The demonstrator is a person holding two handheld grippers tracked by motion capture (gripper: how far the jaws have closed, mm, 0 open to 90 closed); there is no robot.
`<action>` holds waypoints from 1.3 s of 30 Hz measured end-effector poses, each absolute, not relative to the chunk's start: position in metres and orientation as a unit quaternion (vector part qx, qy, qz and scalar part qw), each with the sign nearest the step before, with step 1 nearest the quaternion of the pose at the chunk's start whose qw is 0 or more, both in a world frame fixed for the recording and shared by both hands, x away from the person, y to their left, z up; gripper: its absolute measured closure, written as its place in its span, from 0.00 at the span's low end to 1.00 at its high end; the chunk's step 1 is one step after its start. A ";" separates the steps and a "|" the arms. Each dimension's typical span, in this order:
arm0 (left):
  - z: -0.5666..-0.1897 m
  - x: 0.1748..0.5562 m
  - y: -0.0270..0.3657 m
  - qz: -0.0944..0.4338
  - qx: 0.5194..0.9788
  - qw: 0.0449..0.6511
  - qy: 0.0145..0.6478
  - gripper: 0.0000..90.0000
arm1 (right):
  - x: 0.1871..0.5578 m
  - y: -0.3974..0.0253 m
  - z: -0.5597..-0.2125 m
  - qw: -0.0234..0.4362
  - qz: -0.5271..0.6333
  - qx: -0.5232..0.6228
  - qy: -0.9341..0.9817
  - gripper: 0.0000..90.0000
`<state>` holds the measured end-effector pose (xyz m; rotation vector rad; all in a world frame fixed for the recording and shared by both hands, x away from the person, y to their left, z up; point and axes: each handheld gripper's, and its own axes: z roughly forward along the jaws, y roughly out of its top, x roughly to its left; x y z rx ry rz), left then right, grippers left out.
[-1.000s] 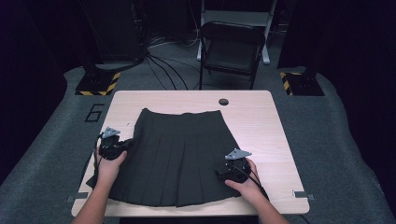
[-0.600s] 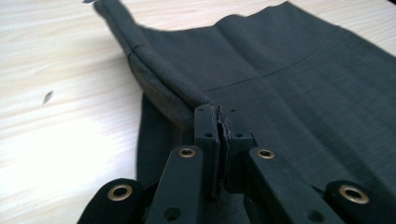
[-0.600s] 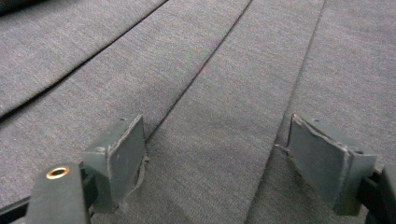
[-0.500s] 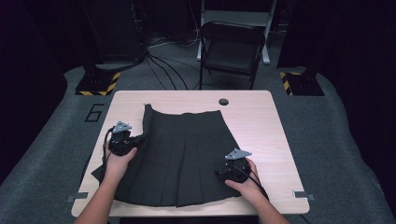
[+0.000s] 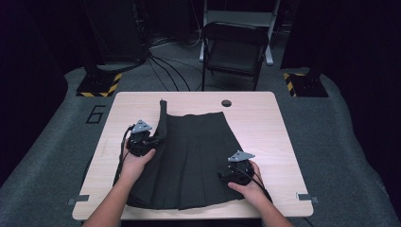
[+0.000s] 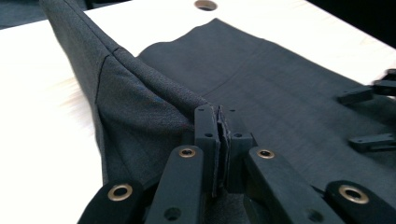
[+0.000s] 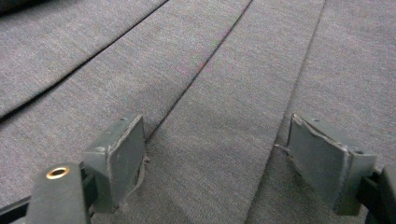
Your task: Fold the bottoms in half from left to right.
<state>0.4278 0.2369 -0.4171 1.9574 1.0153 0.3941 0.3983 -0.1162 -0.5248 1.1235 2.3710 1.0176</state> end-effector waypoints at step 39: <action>-0.424 0.445 0.149 0.103 0.811 0.451 0.359 0.96 | 0.398 -0.116 -0.525 0.163 0.357 0.393 0.831 0.21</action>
